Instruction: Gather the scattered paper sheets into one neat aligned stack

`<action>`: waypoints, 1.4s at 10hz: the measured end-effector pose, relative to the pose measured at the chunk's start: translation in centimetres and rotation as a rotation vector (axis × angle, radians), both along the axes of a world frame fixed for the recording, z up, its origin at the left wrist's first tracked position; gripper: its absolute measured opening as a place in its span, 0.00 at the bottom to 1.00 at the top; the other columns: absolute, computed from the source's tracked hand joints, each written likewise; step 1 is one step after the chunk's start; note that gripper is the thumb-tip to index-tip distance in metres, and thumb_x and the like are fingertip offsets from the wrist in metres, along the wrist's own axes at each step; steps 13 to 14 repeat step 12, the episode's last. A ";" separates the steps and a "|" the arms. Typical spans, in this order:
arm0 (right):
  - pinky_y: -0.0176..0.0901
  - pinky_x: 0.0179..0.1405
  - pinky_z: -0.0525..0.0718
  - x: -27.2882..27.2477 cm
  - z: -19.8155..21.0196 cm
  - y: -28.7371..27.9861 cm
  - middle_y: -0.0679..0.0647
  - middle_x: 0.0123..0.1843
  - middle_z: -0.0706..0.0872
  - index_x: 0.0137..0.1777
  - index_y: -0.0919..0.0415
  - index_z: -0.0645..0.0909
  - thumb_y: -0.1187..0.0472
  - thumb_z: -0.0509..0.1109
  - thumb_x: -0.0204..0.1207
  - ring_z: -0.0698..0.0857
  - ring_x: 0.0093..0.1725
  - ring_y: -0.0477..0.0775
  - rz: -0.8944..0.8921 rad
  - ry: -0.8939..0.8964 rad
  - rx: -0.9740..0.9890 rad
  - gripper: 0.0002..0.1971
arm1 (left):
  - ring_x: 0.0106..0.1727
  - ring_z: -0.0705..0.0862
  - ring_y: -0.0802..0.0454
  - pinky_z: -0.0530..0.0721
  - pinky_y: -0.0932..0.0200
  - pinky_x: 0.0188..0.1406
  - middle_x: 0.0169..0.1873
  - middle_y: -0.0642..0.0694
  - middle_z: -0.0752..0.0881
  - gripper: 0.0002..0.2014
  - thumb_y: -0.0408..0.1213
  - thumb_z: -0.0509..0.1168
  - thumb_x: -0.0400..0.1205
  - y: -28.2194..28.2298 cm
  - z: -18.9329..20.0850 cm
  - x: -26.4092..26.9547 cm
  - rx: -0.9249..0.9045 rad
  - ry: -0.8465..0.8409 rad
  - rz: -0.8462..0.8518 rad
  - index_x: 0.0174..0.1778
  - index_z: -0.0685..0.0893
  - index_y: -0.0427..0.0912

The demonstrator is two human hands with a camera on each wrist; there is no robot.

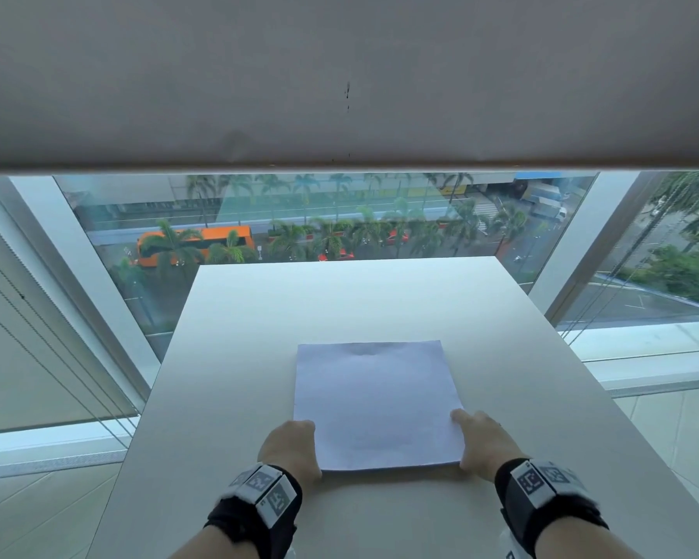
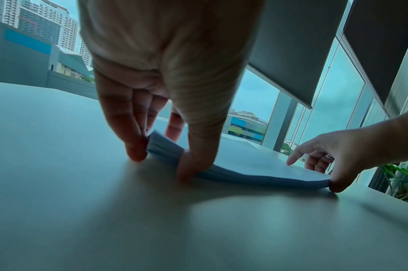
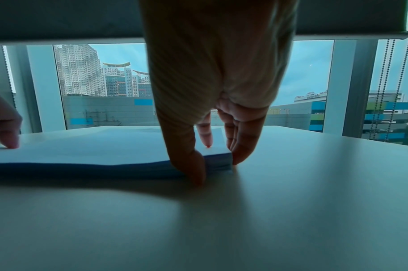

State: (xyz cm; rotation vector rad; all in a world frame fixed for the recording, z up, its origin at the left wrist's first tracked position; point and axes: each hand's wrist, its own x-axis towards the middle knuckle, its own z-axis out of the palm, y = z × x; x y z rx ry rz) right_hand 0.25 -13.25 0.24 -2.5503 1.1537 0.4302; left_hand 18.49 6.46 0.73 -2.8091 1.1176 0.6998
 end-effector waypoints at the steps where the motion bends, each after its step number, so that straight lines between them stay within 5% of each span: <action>1: 0.42 0.54 0.79 0.0 0.0 -0.2 0.54 0.49 0.69 0.67 0.58 0.68 0.68 0.61 0.70 0.79 0.53 0.58 0.015 0.007 0.004 0.24 | 0.54 0.83 0.45 0.78 0.59 0.45 0.48 0.42 0.81 0.11 0.33 0.66 0.73 -0.1 0.3 0.0 0.010 0.000 -0.007 0.42 0.68 0.43; 3: 0.45 0.56 0.80 0.2 -0.3 -0.3 0.57 0.53 0.73 0.69 0.57 0.64 0.68 0.62 0.70 0.80 0.60 0.61 -0.012 0.024 0.020 0.26 | 0.44 0.80 0.45 0.78 0.58 0.39 0.33 0.48 0.73 0.17 0.29 0.66 0.71 -0.1 0.4 0.0 -0.060 0.046 0.094 0.51 0.67 0.41; 4: 0.45 0.58 0.81 0.3 -0.9 -0.5 0.59 0.62 0.77 0.66 0.60 0.67 0.65 0.65 0.68 0.80 0.61 0.60 -0.073 0.005 0.030 0.24 | 0.51 0.82 0.45 0.79 0.59 0.44 0.46 0.45 0.82 0.22 0.32 0.69 0.72 -0.2 0.4 0.1 -0.038 0.088 0.162 0.59 0.69 0.38; 5: 0.41 0.58 0.80 0.4 -1.1 -0.5 0.59 0.62 0.78 0.61 0.62 0.72 0.63 0.67 0.68 0.80 0.61 0.58 -0.128 0.019 0.033 0.20 | 0.46 0.80 0.49 0.79 0.64 0.44 0.36 0.49 0.76 0.11 0.36 0.69 0.73 -0.2 0.7 0.1 0.041 0.070 0.144 0.35 0.70 0.43; 6: 0.40 0.59 0.79 0.4 -1.2 -0.4 0.59 0.63 0.76 0.62 0.63 0.72 0.63 0.68 0.69 0.80 0.62 0.58 -0.163 0.041 0.037 0.20 | 0.43 0.79 0.50 0.78 0.66 0.42 0.32 0.50 0.73 0.16 0.36 0.69 0.73 -0.4 0.7 0.0 0.067 0.046 0.134 0.28 0.66 0.44; 8: 0.41 0.57 0.80 0.4 -1.4 -0.3 0.60 0.63 0.75 0.62 0.63 0.73 0.63 0.68 0.69 0.81 0.61 0.59 -0.207 0.042 0.036 0.20 | 0.43 0.78 0.50 0.80 0.65 0.45 0.37 0.48 0.75 0.16 0.36 0.68 0.74 -0.3 1.0 0.0 0.080 0.064 0.143 0.29 0.66 0.44; 10: 0.37 0.56 0.77 0.4 -1.1 0.6 0.60 0.64 0.71 0.63 0.63 0.69 0.64 0.64 0.72 0.75 0.51 0.56 -0.219 0.051 0.008 0.19 | 0.46 0.80 0.49 0.80 0.64 0.46 0.37 0.49 0.76 0.10 0.37 0.69 0.73 0.2 1.0 0.1 0.044 0.153 0.188 0.37 0.71 0.43; 11: 0.36 0.54 0.78 0.1 -0.5 1.2 0.60 0.63 0.69 0.57 0.61 0.67 0.62 0.65 0.70 0.70 0.48 0.55 -0.244 0.064 0.033 0.17 | 0.56 0.81 0.47 0.80 0.61 0.50 0.53 0.46 0.78 0.25 0.41 0.74 0.69 1.5 0.6 0.4 0.000 0.239 0.262 0.56 0.70 0.41; 12: 0.35 0.49 0.74 -1.4 -0.9 1.4 0.57 0.60 0.65 0.53 0.59 0.64 0.57 0.72 0.63 0.69 0.52 0.55 -0.255 0.087 0.098 0.23 | 0.59 0.80 0.44 0.81 0.56 0.54 0.57 0.43 0.77 0.36 0.46 0.79 0.60 4.0 0.4 0.3 0.015 0.263 0.295 0.56 0.65 0.43; 14: 0.35 0.49 0.74 -1.4 -0.9 1.4 0.57 0.60 0.65 0.53 0.59 0.64 0.57 0.72 0.63 0.69 0.52 0.55 -0.255 0.087 0.098 0.23 | 0.59 0.80 0.44 0.81 0.56 0.54 0.57 0.43 0.77 0.36 0.46 0.79 0.60 4.0 0.4 0.3 0.015 0.263 0.295 0.56 0.65 0.43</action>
